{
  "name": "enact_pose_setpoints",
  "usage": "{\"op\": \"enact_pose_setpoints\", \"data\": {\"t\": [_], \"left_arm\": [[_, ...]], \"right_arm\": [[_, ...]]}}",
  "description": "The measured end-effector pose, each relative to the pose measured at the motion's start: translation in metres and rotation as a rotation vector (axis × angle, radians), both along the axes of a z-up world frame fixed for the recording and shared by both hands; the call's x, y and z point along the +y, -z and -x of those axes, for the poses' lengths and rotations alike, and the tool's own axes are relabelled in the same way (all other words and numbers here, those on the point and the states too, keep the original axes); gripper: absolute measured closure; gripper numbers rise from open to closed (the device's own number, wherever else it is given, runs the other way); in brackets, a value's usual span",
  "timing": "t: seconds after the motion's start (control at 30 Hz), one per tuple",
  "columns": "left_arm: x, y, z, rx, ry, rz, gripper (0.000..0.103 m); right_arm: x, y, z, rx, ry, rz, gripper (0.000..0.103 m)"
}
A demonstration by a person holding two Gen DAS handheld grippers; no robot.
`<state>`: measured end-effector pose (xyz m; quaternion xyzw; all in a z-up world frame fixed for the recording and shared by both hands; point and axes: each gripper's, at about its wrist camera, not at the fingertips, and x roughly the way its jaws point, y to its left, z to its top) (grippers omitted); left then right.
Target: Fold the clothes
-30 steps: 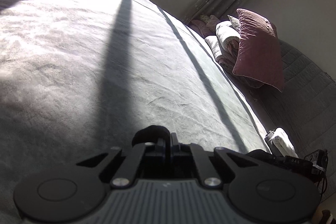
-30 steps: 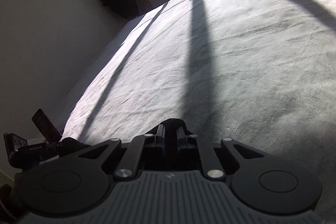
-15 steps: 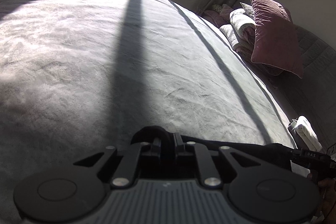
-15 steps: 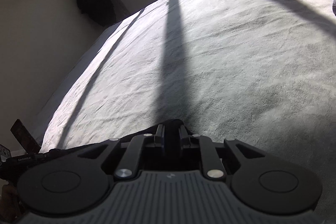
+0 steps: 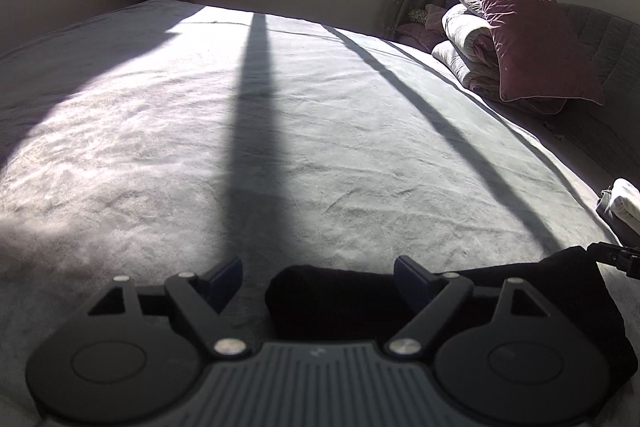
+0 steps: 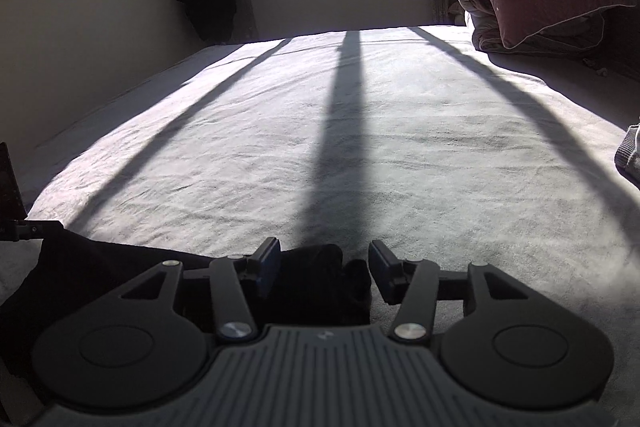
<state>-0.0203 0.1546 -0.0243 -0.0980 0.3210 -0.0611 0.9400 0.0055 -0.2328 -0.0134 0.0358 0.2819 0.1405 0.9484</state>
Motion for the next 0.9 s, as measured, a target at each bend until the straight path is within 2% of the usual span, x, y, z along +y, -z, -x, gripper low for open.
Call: {"op": "enact_pose_setpoints", "data": {"t": [0.07,0.23,0.3,0.4,0.5,0.6,0.83,0.9], "left_arm": [[0.004,-0.001,0.001,-0.005,-0.022,0.015,0.019],[-0.002,-0.012,0.008,-0.085,-0.051,-0.023,0.020],[-0.007,-0.015,0.011,-0.117,-0.024,-0.024,0.025],[-0.022,-0.017,0.011,-0.141,0.057,-0.031,0.031],[-0.039,-0.013,0.011,-0.137,0.149,-0.057,0.042],[-0.059,-0.006,0.008,-0.117,0.238,-0.105,0.047],[-0.089,0.019,-0.002,-0.036,0.330,-0.274,0.046],[-0.088,0.023,0.000,-0.041,0.347,-0.299,0.043]], "right_arm": [[0.005,0.000,0.001,-0.023,-0.002,0.027,0.050],[0.016,-0.007,0.008,-0.111,0.010,0.077,0.050],[0.024,-0.009,0.011,-0.151,-0.006,0.101,0.050],[0.037,-0.009,0.011,-0.159,-0.065,0.107,0.050],[0.053,-0.005,0.011,-0.158,-0.124,0.130,0.050],[0.072,-0.001,0.012,-0.154,-0.190,0.152,0.050],[0.104,0.014,0.009,-0.116,-0.285,0.214,0.050],[0.107,0.022,0.007,-0.099,-0.289,0.245,0.050]]}}
